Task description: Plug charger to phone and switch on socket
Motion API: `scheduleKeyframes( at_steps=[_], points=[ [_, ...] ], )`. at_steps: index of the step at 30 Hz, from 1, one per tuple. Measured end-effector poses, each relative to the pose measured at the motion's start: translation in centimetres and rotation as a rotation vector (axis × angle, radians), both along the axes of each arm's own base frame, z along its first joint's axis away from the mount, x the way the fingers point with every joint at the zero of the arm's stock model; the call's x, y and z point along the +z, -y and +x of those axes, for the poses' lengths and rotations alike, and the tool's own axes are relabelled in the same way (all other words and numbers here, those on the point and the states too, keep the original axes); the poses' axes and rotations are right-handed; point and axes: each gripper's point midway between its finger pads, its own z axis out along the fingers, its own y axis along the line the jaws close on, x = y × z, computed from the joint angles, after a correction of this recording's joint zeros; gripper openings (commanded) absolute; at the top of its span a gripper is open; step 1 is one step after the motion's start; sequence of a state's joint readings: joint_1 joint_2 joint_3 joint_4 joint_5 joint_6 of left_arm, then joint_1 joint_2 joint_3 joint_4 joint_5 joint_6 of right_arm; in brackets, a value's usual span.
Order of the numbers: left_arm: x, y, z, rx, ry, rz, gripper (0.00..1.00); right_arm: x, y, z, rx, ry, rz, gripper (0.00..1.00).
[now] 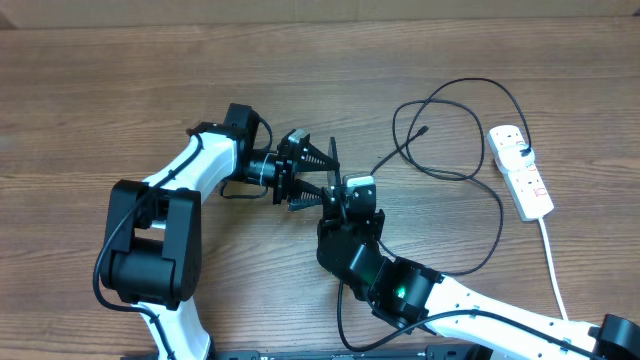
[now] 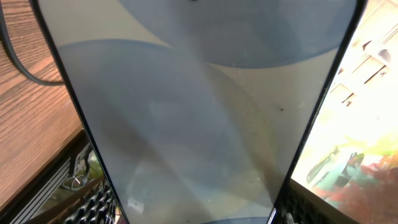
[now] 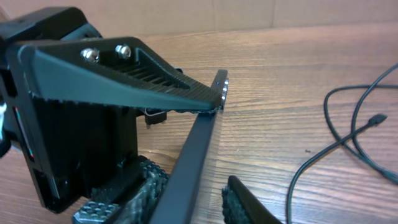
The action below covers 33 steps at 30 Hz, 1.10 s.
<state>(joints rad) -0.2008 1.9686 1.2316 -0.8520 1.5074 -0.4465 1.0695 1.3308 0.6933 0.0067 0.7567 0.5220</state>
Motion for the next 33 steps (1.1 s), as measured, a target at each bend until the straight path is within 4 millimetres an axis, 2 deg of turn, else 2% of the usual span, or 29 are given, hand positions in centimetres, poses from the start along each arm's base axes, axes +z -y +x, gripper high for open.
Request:
scheduleKeyframes(
  at_steps=[6,12,15,18,20,25,30,33],
  points=[
    [-0.01,0.00,0.00,0.000,0.000,0.000,0.42,0.01,0.05,0.02,-0.003,0.001,0.001,0.11],
    [0.09,-0.16,0.12,0.005,-0.002,-0.006,0.44,0.08,0.23,0.12,-0.012,0.005,-0.002,0.08],
    [0.14,-0.15,0.13,0.005,-0.002,-0.008,0.53,0.10,0.31,0.16,-0.017,0.008,-0.003,0.07],
    [0.18,-0.16,0.14,0.006,-0.002,-0.010,0.67,0.15,0.31,0.18,-0.018,0.009,-0.002,0.06],
    [0.18,-0.18,0.16,0.007,-0.003,-0.011,0.73,0.16,0.32,0.19,-0.019,0.010,-0.001,0.05],
    [0.33,-0.18,0.27,0.008,0.007,-0.021,0.83,0.29,0.31,0.25,-0.021,0.015,0.003,0.04],
    [0.44,-0.08,0.63,0.006,0.049,-0.036,0.98,0.41,0.16,0.28,-0.017,0.016,0.012,0.04],
    [0.49,-0.04,0.80,0.006,0.065,-0.041,1.00,0.39,0.12,0.40,-0.013,0.012,0.020,0.04]
  ],
)
